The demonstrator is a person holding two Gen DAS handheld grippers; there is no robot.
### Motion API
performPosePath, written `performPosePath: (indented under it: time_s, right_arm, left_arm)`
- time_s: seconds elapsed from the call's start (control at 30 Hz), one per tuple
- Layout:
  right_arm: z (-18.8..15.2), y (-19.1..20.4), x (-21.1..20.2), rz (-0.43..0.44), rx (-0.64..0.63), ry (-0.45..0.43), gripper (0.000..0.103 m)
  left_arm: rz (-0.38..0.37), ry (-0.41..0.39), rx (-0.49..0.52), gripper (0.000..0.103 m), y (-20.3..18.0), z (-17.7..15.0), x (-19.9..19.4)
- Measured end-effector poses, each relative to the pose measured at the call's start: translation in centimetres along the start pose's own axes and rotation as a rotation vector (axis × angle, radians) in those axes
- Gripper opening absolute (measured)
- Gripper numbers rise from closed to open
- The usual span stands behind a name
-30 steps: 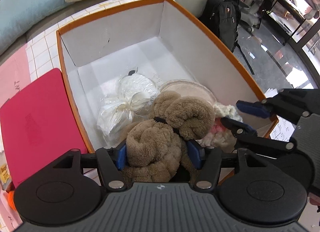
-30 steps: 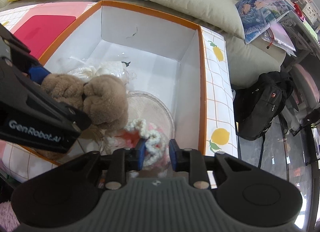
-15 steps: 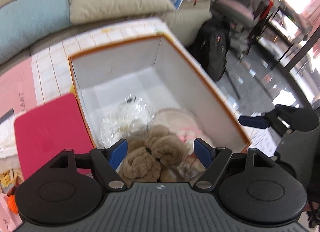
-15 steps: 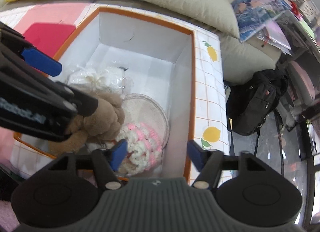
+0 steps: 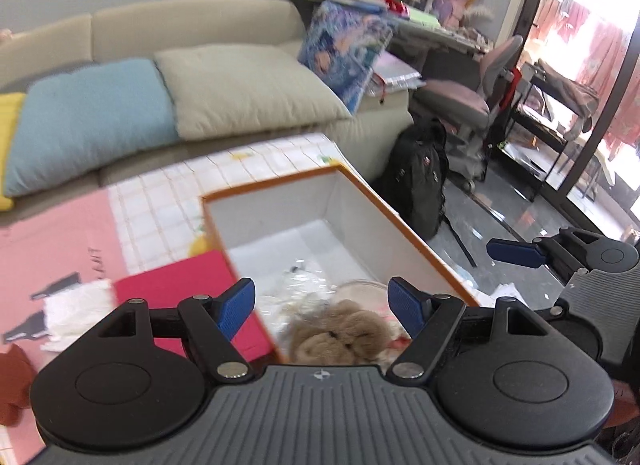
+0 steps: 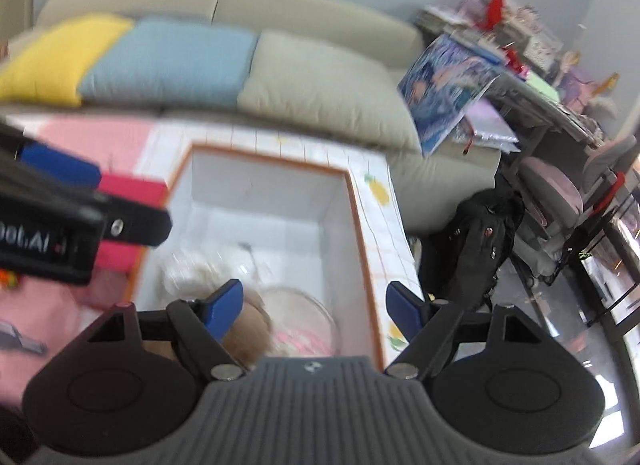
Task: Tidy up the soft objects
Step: 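Move both tools back over the remaining soft items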
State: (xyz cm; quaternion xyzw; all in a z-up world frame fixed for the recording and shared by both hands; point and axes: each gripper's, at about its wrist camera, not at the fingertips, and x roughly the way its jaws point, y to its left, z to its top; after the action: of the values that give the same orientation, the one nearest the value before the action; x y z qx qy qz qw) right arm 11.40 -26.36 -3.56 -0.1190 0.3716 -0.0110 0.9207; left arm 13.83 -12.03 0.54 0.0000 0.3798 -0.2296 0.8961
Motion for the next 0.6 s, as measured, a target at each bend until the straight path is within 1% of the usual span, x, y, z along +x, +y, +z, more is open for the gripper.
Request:
performPosePath:
  time_s: [0.1, 0.2, 0.33, 0.4, 0.47, 0.6]
  right_arm:
    - [-0.4, 1.3, -0.6, 0.029, 0.080, -0.065, 0.078]
    - [-0.7, 3.1, -1.0, 0.071, 0.160, -0.117, 0.078]
    - [-0.6, 6.3, -1.6, 0.168, 0.234, -0.148, 0.078]
    - [-0.7, 8.2, -1.7, 0.206, 0.242, -0.147, 0.077]
    - [-1.0, 10.0, -1.9, 0.255, 0.228, -0.145, 0.077]
    - [-1.7, 14.1, -1.8, 0.345, 0.143, -0.124, 0.077]
  left_arm:
    - [0.021, -0.064, -0.010, 0.089, 1.9, -1.1, -2.2]
    - [0.056, -0.105, -0.030, 0.089, 3.9, -2.4, -4.1]
    - [0.102, -0.115, -0.100, 0.088, 7.2, -4.4, -5.8]
    - [0.124, -0.107, -0.130, 0.088, 8.9, -5.7, -6.4]
    - [0.162, -0.097, -0.160, 0.088, 10.5, -7.1, -6.9]
    - [0.237, -0.060, -0.199, 0.086, 13.1, -10.0, -7.6]
